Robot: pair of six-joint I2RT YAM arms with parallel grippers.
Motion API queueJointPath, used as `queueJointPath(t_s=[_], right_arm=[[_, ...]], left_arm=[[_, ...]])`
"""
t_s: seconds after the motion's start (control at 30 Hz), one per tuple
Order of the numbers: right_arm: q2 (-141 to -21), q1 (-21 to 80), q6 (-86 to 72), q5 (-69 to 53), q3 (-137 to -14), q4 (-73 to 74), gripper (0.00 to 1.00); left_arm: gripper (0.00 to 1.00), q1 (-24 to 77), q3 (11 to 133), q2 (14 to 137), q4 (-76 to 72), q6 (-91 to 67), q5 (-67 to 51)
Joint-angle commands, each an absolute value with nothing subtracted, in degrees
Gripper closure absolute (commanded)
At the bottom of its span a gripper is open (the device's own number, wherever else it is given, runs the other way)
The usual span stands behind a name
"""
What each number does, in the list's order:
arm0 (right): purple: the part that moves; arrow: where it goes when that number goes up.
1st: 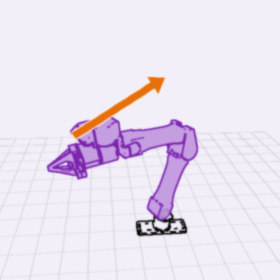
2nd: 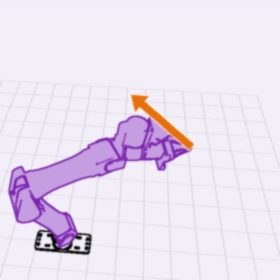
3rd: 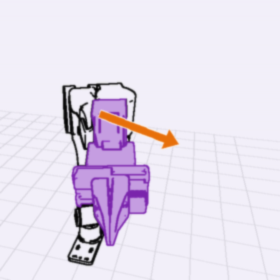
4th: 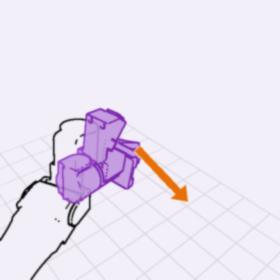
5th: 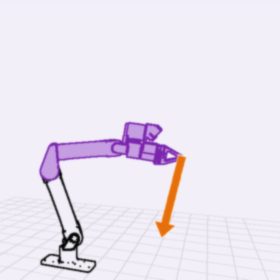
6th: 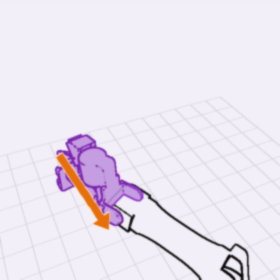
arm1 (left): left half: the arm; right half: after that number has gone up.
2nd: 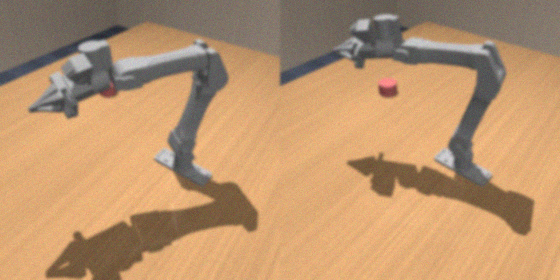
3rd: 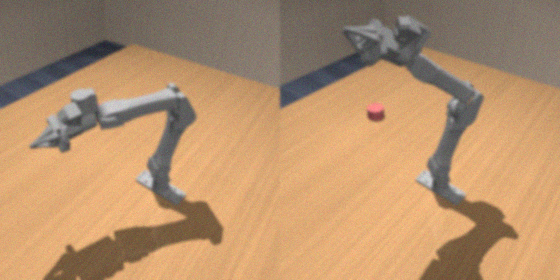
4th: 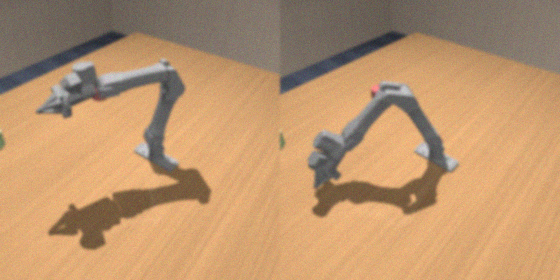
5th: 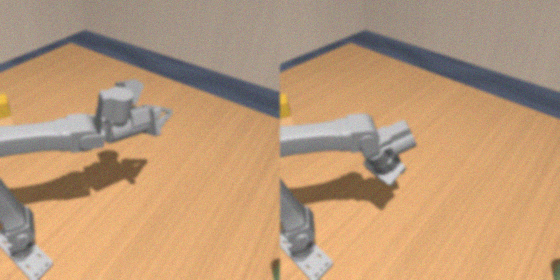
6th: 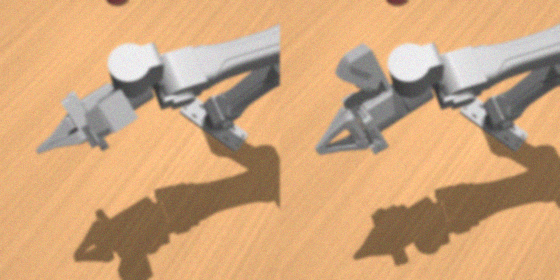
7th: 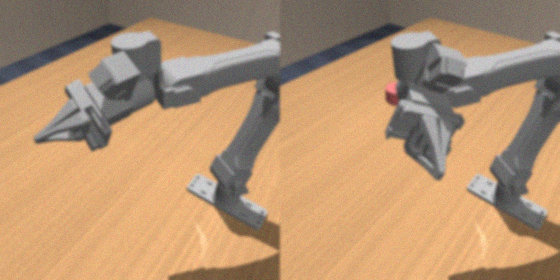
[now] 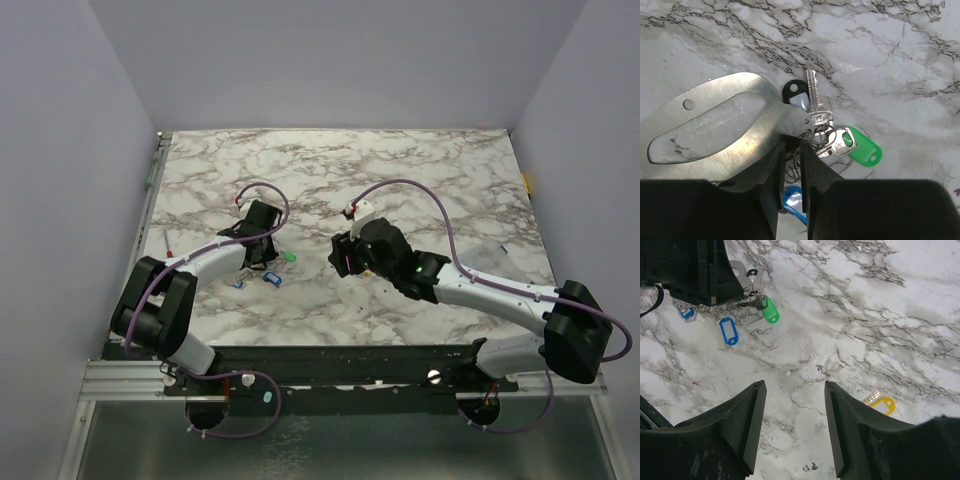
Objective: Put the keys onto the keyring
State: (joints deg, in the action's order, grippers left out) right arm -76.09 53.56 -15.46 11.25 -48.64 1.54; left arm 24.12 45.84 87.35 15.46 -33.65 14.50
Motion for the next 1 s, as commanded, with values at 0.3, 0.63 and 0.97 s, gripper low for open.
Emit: queueJointPath(t_s=[0.3,0.63,0.97], right_arm=[[-77.23,53.46,-16.04,10.63,-48.49,2.81,0.41],[-77.69,53.44,-16.1,10.54,-48.52,2.88,0.41],[-77.05,53.44,-15.85,10.81,-49.46,3.62,0.41]], left_arm=[[0.76,25.02,46.84,88.2,14.94,-33.56,13.84],[1.0,25.72,47.27,89.29,14.93,-34.1,14.44],[1.0,26.11,47.81,84.96,16.09,-32.78,14.07]])
